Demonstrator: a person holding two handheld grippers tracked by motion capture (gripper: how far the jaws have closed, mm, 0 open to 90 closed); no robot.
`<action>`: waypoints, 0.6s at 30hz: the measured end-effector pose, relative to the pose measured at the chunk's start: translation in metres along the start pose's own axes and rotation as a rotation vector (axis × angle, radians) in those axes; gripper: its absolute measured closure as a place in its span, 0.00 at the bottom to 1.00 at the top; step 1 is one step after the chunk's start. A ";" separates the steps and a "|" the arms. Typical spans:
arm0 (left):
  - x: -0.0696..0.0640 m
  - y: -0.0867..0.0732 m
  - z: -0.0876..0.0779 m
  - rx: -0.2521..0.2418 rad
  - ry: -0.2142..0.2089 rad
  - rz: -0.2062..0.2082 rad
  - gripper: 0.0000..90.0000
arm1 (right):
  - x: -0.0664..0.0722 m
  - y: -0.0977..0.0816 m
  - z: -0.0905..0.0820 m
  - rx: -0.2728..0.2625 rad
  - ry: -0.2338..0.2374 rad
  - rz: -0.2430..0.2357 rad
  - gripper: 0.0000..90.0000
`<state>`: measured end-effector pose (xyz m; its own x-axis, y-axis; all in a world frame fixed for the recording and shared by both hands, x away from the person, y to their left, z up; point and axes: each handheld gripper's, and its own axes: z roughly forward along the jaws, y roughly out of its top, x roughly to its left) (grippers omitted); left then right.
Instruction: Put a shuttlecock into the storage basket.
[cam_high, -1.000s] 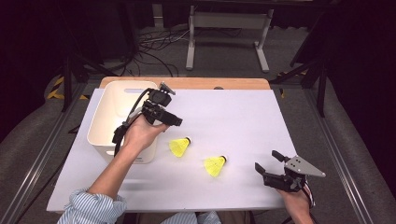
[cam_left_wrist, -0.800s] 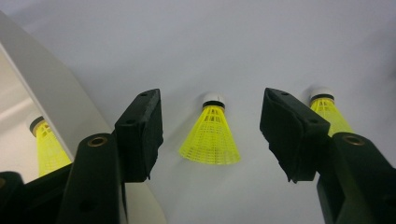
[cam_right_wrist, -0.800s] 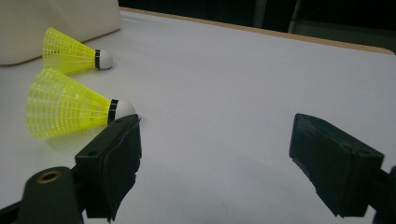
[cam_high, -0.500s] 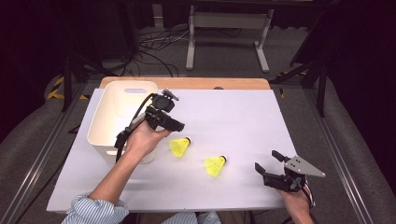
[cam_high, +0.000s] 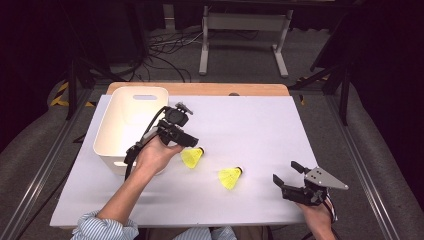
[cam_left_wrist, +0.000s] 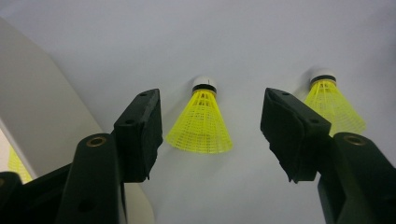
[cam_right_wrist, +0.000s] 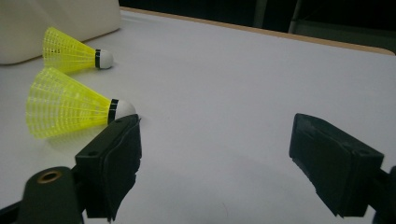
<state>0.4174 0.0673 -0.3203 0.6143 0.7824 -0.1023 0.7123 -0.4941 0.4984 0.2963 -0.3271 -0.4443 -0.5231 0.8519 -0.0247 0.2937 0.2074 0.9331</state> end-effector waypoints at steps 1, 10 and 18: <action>-0.001 0.000 0.000 0.001 0.001 0.000 0.44 | 0.000 0.000 0.000 -0.001 0.000 -0.001 0.19; -0.006 -0.006 0.004 0.000 0.017 -0.003 0.43 | 0.000 0.000 0.000 0.000 0.001 -0.004 0.19; -0.010 -0.011 0.009 0.008 0.012 0.001 0.42 | 0.001 0.000 0.001 0.006 0.007 -0.008 0.19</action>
<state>0.4068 0.0614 -0.3324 0.6112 0.7861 -0.0916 0.7145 -0.4983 0.4912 0.2963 -0.3257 -0.4445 -0.5310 0.8469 -0.0296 0.2945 0.2172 0.9307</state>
